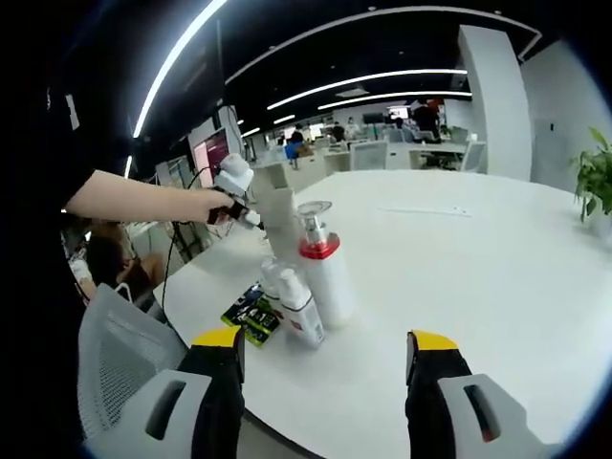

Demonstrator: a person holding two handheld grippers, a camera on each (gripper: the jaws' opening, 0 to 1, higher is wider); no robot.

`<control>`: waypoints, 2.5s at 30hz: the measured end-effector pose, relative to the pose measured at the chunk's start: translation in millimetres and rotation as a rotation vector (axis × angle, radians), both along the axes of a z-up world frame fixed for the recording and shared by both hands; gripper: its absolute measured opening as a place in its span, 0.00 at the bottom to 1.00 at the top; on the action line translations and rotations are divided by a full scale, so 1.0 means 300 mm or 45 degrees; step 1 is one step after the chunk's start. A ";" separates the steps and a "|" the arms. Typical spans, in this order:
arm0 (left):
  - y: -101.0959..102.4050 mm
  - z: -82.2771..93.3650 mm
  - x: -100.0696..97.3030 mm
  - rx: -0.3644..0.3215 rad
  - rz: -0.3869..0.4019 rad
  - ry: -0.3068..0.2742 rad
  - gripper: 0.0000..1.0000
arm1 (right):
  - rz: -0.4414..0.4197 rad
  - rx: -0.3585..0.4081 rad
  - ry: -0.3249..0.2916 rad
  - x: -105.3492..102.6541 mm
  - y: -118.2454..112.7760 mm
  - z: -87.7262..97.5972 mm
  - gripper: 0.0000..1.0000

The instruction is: Arrange the skincare products in the storage area until every visible bottle or jar stands upright without overlapping.

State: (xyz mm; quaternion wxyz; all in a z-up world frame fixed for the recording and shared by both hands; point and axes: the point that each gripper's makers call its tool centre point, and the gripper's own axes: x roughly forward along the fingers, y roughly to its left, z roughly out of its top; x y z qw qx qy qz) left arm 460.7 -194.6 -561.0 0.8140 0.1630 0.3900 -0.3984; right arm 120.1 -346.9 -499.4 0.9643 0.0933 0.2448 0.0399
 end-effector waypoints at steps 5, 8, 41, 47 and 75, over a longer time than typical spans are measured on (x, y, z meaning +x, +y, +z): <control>0.045 0.074 -0.087 -0.013 -0.108 -0.043 0.37 | 0.091 0.080 -0.039 0.005 0.046 0.027 0.79; 0.057 0.105 -0.120 -0.030 -0.179 -0.082 0.38 | 0.112 0.098 -0.039 -0.002 0.061 0.036 0.76; 0.097 0.442 -0.783 -0.165 -1.031 -0.254 0.37 | 0.411 0.512 -0.241 0.128 0.411 0.283 0.50; 0.080 0.485 -0.873 -0.214 -1.140 -0.265 0.37 | 0.386 0.608 -0.206 0.183 0.457 0.270 0.48; 0.137 0.336 -0.848 -0.079 -1.117 -0.204 0.26 | 0.251 0.645 -0.175 0.177 0.417 0.220 0.00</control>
